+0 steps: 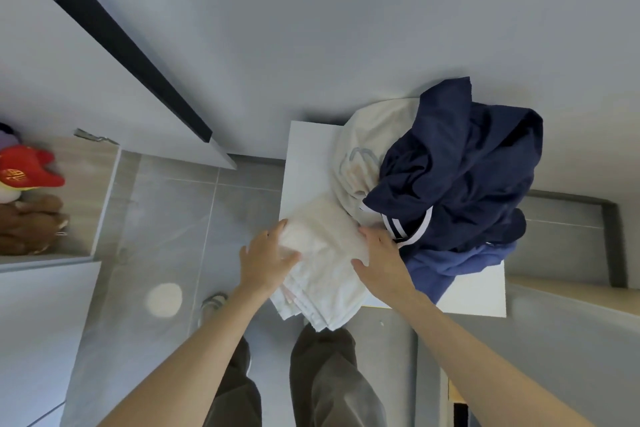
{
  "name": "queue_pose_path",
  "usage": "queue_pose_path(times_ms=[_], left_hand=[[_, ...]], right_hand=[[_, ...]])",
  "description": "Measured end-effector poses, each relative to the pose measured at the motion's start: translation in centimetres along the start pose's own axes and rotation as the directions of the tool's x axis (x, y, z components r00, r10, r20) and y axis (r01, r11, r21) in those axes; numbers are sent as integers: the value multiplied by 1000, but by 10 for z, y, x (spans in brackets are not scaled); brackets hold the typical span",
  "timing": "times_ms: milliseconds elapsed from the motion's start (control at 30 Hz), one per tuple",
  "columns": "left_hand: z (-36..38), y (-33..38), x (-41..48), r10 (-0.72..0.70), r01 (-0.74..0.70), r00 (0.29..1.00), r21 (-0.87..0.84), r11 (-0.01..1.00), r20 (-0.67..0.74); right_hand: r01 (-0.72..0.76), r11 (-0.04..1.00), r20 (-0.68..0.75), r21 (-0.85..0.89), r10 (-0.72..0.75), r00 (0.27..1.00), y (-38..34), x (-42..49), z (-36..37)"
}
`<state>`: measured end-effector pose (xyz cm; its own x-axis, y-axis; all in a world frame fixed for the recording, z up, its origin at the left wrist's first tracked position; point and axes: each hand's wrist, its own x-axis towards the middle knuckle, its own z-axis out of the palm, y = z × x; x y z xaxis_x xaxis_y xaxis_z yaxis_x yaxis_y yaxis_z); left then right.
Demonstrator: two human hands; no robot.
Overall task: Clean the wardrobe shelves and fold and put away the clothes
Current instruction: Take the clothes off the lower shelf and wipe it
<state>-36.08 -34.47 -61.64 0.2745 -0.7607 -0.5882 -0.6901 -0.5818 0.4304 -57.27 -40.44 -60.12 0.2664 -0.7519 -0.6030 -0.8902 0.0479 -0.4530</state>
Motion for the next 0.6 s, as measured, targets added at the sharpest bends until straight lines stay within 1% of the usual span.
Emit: queue_pose_path(times_ms=[100, 167, 233, 333, 400, 500, 600], left_hand=[[7, -1, -3, -48, 44, 998, -125, 991, -36], [9, -4, -3, -83, 76, 996, -203, 976, -22], [10, -6, -8, -75, 77, 997, -229, 970, 20], [4, -6, -21, -43, 44, 999, -380, 924, 12], [-12, -2, -32, -71, 48, 997, -481, 875, -30], [-47, 0, -49, -129, 44, 987, -600, 799, -99], [-89, -1, -66, -156, 25, 977, -655, 755, -142]], right_hand=[[-46, 997, -3, -66, 46, 999, -4, 7, 7], [-60, 989, 47, -134, 67, 997, -6, 8, 10], [-51, 981, 126, -185, 75, 989, -7, 9, 9], [-25, 993, 190, -119, 47, 981, -15, 6, -2], [10, 997, 205, -81, 6, 979, -28, 1, -14], [47, 999, 192, 27, -51, 980, -63, -14, -40], [116, 989, 142, 96, -129, 981, -107, -26, -65]])
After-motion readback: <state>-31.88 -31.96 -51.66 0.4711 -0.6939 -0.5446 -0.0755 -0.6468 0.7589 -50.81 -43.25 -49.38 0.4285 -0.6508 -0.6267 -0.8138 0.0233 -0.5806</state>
